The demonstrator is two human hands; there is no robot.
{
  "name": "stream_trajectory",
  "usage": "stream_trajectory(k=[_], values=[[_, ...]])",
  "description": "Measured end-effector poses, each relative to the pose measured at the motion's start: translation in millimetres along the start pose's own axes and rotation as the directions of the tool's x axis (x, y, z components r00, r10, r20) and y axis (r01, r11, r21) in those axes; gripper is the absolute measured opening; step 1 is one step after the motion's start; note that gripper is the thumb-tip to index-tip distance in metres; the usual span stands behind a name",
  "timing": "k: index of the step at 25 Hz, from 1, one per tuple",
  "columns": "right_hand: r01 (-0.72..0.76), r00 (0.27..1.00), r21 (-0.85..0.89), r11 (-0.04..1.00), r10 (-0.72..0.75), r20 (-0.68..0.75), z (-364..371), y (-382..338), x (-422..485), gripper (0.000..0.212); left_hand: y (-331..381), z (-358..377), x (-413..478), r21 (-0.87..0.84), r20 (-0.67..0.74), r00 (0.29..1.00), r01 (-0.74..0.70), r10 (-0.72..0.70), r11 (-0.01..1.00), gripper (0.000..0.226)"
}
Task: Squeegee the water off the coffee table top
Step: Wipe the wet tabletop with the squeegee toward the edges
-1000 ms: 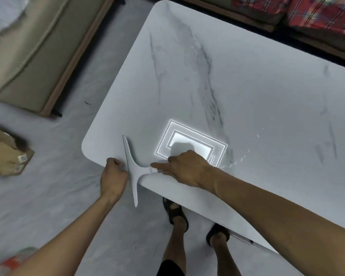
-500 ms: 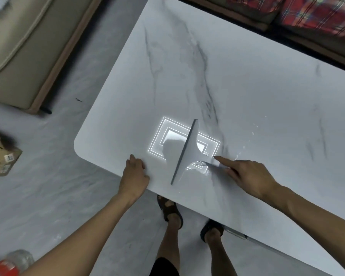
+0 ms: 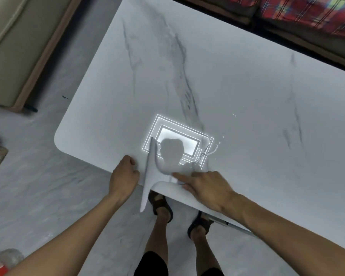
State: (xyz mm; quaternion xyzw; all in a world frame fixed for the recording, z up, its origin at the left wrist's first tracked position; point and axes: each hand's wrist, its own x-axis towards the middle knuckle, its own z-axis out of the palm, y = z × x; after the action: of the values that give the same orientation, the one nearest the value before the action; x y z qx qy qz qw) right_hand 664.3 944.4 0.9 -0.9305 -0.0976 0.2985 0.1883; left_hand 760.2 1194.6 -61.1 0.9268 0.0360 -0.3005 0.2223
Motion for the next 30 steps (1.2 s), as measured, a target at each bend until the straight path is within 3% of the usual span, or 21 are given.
stream_trajectory(k=[4,8,12,17,21,25,30], values=[[0.088,0.996,-0.105,0.991,-0.087,0.013,22.0,-1.5,16.2,0.045,-2.9,10.5,-17.5,-0.004,0.0,1.0,0.011,-0.011,1.0,0.02],[0.009,1.0,-0.117,0.993,-0.013,-0.027,16.8,59.6,-44.6,0.043,14.9,38.9,-46.1,0.019,0.136,0.987,-0.085,0.082,0.996,0.025],[-0.122,0.993,-0.138,0.983,0.12,-0.025,1.8,124.3,-116.9,0.043,42.3,69.3,-66.3,0.028,0.24,0.969,-0.065,0.057,0.997,0.025],[-0.193,0.981,-0.167,0.967,0.191,-0.029,-13.6,162.2,-166.6,0.044,62.8,88.8,-84.4,-0.017,0.214,0.977,0.01,-0.006,1.0,0.022],[-0.036,0.998,-0.108,0.994,0.029,-0.064,-7.8,130.6,-146.6,0.046,66.9,88.4,-91.7,-0.023,0.127,0.992,0.002,0.001,1.0,0.024],[0.193,0.981,-0.158,0.968,-0.188,0.045,24.8,79.4,-87.0,0.043,60.5,94.6,-85.5,-0.004,0.077,0.997,-0.005,0.005,1.0,0.023],[0.139,0.99,-0.174,0.975,-0.136,0.03,28.4,103.5,-85.5,0.042,57.3,115.2,-78.2,0.145,0.147,0.987,-0.079,0.058,0.986,0.024]])
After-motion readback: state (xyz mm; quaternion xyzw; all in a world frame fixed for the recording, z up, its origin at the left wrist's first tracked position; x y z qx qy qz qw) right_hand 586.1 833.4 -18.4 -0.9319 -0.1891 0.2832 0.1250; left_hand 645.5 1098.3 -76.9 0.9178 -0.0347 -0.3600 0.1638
